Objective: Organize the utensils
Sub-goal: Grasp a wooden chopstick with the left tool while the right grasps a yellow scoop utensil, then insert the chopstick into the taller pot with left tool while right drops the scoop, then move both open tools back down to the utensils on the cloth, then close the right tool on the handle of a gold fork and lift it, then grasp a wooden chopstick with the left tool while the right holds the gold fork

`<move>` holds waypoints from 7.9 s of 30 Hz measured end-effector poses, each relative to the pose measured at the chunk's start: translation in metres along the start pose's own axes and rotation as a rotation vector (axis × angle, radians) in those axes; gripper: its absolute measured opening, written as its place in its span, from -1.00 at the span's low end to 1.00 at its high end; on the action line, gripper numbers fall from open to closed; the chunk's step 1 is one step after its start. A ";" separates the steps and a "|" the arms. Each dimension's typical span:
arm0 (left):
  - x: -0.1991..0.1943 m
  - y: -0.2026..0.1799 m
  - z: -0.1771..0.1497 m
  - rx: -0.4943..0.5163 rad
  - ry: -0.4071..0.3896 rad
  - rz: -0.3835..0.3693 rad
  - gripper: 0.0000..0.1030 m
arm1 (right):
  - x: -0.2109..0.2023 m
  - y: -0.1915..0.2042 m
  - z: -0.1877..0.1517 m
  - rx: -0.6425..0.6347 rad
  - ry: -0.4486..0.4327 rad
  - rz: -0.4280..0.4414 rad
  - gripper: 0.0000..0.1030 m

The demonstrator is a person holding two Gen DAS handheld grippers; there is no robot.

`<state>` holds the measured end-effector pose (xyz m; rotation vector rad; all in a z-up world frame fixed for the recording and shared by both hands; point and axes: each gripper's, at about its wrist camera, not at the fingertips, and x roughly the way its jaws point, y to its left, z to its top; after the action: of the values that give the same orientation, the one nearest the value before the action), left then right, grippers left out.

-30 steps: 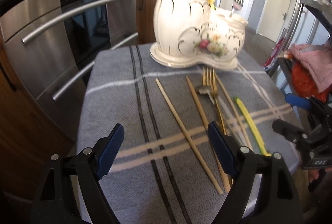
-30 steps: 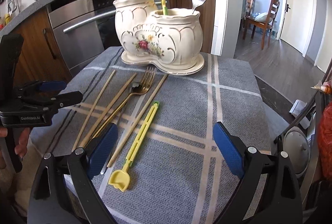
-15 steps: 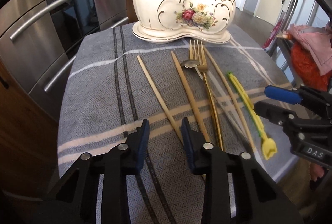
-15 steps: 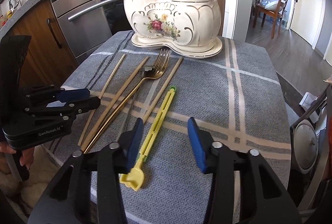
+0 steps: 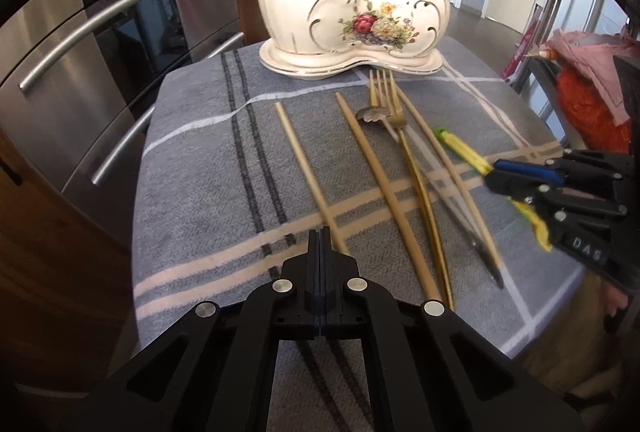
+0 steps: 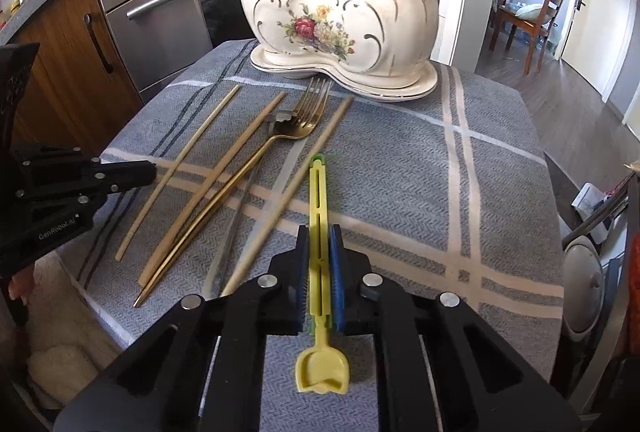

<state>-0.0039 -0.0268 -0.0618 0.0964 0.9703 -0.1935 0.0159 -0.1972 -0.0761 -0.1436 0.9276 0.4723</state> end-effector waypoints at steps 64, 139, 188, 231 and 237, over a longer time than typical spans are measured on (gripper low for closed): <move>-0.062 0.027 0.171 -0.085 -0.753 -0.236 -0.91 | -0.038 -0.090 0.155 0.278 -0.709 0.265 -0.81; -0.052 0.030 0.079 -0.092 -0.767 -0.094 0.36 | -0.051 -0.074 0.067 0.248 -0.694 0.010 0.67; -0.032 0.067 0.014 -0.195 -0.466 -0.142 0.88 | 0.021 0.062 0.023 0.126 -0.005 0.021 -0.77; 0.015 -0.008 0.019 -0.019 -0.114 -0.163 -0.32 | -0.029 -0.031 -0.009 0.360 -0.059 0.040 -0.87; 0.023 -0.015 0.019 0.019 -0.064 -0.128 -0.88 | -0.034 -0.046 -0.017 0.322 -0.062 0.071 -0.87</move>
<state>0.0211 -0.0474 -0.0701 0.0446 0.9117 -0.3218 0.0076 -0.2548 -0.0631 0.1960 0.9379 0.3844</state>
